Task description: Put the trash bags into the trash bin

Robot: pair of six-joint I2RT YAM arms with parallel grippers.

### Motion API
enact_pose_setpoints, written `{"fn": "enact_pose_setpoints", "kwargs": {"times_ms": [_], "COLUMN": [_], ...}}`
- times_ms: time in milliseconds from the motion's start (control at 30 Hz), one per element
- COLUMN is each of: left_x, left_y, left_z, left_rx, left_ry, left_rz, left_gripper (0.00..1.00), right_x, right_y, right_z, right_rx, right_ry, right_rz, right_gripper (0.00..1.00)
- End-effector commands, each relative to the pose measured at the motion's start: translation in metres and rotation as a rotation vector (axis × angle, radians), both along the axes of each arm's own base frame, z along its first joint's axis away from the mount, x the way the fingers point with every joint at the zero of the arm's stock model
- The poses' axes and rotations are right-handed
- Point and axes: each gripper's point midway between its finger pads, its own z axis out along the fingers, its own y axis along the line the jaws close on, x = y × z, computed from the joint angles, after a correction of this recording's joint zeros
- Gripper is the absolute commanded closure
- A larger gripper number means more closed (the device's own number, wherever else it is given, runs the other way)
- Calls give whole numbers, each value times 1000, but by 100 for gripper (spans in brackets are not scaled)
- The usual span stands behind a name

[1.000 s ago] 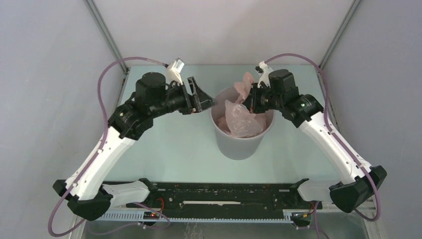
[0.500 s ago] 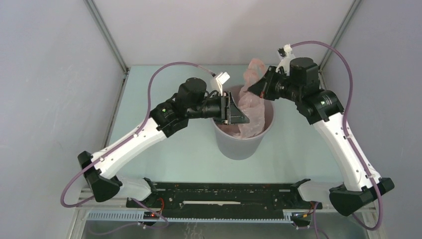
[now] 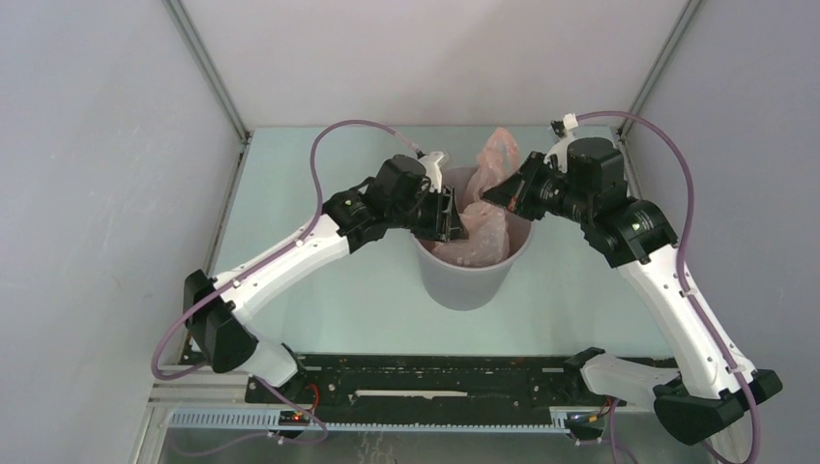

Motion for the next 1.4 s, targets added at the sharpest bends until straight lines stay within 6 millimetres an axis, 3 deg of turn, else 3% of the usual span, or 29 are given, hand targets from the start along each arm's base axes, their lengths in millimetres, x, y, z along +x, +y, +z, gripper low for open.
{"fn": "enact_pose_setpoints", "kwargs": {"times_ms": [0, 100, 300, 367, 433, 467, 600, 767, 833, 967, 1067, 1367], "left_x": [-6, -28, -74, -74, -68, -65, -48, -20, -10, 6, 13, 14], "left_y": [18, 26, 39, 41, 37, 22, -10, -40, -43, -40, -44, -61], "left_z": [40, 69, 130, 142, 151, 163, 183, 181, 181, 162, 157, 161], "left_rx": [-10, -89, -282, -331, -400, -512, -703, -748, -747, -651, -633, -640], "left_ry": [-154, -192, -222, -174, -50, 76, 239, 350, 332, 304, 291, 292], "left_rz": [-45, -105, -197, -143, -62, -23, -22, 20, 54, 148, 163, 96], "left_gripper": [45, 31, 12, 10, 14, 15, 20, 31, 33, 38, 41, 63], "right_x": [3, 1, -4, -7, -12, -15, -18, -23, -26, -30, -33, -36], "right_y": [-1, -3, -3, 1, 1, -2, -8, -6, -7, -11, -10, -8], "right_z": [4, -4, -16, -20, -20, -26, -29, -25, -23, -20, -22, -30], "right_rx": [10, -42, -121, -140, -157, -203, -236, -222, -223, -231, -236, -270], "right_ry": [-27, -39, -86, -113, -129, -170, -193, -239, -246, -267, -262, -248], "right_rz": [-39, -39, 17, 60, 86, 98, 88, 114, 116, 108, 123, 137], "right_gripper": [100, 100, 100, 100, 100, 100, 100, 100, 100, 100, 100, 100]}}
